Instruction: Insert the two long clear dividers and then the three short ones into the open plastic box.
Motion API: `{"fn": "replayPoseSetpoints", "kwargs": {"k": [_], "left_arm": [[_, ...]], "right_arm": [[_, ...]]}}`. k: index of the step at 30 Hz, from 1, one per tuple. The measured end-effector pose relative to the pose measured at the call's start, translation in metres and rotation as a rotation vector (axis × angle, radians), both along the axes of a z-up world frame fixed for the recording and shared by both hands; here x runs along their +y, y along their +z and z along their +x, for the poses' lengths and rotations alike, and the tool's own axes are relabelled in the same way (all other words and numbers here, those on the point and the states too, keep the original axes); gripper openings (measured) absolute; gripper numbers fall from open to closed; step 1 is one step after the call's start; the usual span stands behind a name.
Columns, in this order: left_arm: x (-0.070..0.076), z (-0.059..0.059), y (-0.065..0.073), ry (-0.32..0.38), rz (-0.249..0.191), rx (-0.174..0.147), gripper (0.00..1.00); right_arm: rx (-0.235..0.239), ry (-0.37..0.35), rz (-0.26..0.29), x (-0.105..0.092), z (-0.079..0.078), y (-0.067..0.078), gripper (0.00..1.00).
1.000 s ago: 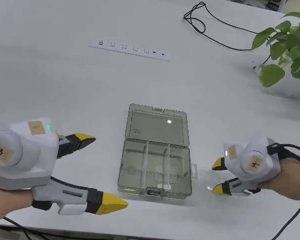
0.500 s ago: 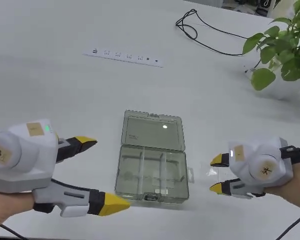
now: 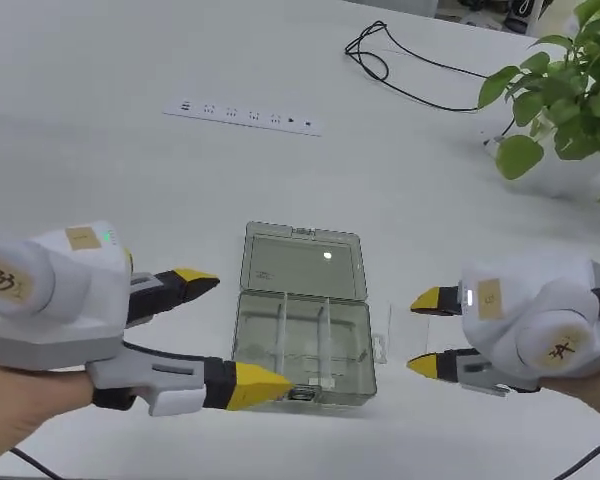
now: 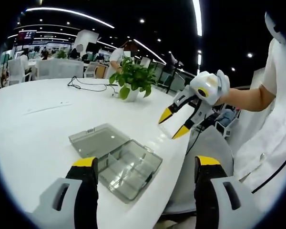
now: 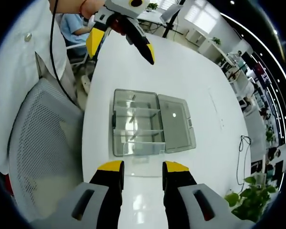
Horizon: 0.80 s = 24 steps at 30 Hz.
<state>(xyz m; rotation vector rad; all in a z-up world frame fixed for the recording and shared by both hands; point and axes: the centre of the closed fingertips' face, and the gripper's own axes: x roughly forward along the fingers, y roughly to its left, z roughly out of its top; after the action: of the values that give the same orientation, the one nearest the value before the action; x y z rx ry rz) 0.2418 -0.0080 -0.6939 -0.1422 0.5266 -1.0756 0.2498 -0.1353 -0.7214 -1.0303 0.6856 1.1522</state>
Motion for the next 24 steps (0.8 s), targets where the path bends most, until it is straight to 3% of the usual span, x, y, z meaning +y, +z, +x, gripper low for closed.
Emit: {"fn": "replayPoseSetpoints", "kwargs": {"k": [5, 9, 12, 16, 20, 24], "left_arm": [[-0.01, 0.001, 0.006, -0.005, -0.032, 0.037, 0.77], [-0.02, 0.002, 0.016, 0.01, -0.104, 0.102, 0.72], [-0.028, 0.002, 0.02, 0.004, -0.123, 0.104, 0.68], [-0.04, -0.002, 0.025, -0.005, -0.159, 0.168, 0.61], [-0.051, -0.006, 0.026, -0.015, -0.181, 0.201, 0.55], [-0.061, -0.008, 0.029, -0.005, -0.23, 0.245, 0.45]], "right_arm": [[-0.032, 0.011, 0.007, 0.01, -0.004, 0.015, 0.32], [-0.047, 0.014, 0.015, 0.017, -0.008, 0.024, 0.32], [-0.054, 0.018, 0.02, 0.021, -0.011, 0.028, 0.32], [-0.069, 0.03, 0.014, 0.027, -0.014, 0.033, 0.32], [-0.078, 0.026, 0.027, 0.033, -0.017, 0.04, 0.32], [-0.087, 0.03, 0.043, 0.041, -0.02, 0.045, 0.32]]}}
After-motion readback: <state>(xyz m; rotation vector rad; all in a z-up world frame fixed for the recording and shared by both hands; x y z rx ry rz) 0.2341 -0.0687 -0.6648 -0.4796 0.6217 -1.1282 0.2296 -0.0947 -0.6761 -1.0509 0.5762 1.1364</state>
